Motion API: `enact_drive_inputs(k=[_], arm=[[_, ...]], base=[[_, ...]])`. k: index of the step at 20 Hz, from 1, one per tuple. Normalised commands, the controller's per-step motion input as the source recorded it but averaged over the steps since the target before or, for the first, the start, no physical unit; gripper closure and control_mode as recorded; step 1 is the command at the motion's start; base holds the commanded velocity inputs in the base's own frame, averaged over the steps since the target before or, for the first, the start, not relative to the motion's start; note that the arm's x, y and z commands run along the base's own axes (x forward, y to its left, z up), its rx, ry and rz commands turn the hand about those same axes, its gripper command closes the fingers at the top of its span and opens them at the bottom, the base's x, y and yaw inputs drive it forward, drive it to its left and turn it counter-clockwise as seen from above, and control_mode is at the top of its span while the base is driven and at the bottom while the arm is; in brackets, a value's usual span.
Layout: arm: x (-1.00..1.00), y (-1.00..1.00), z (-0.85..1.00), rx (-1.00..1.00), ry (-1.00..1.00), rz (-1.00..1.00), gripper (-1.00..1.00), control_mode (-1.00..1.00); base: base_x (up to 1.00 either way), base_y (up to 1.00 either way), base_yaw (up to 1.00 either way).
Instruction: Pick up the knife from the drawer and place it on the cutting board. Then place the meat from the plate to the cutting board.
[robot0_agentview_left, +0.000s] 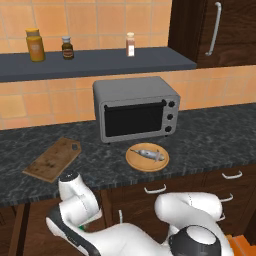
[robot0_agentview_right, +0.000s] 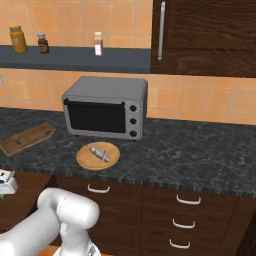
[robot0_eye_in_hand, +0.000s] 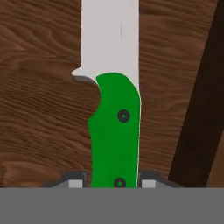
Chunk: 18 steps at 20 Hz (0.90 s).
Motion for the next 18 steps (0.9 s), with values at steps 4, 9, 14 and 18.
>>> enact_drive_inputs(k=[4,9,14,18], arm=[[-0.37,0.02,1.00,0.00,0.04,0.18,1.00,-1.00],[-0.47,0.01,0.94,0.00,0.05,0.18,1.00,-1.00],[0.30,0.08,0.61,0.00,-0.05,0.16,1.00,-1.00],[0.89,0.01,0.43,-0.02,-0.03,0.10,1.00,-1.00]], base=[[0.00,0.00,0.00],[0.00,0.00,0.00],[0.00,0.00,0.00],[0.00,0.00,0.00]])
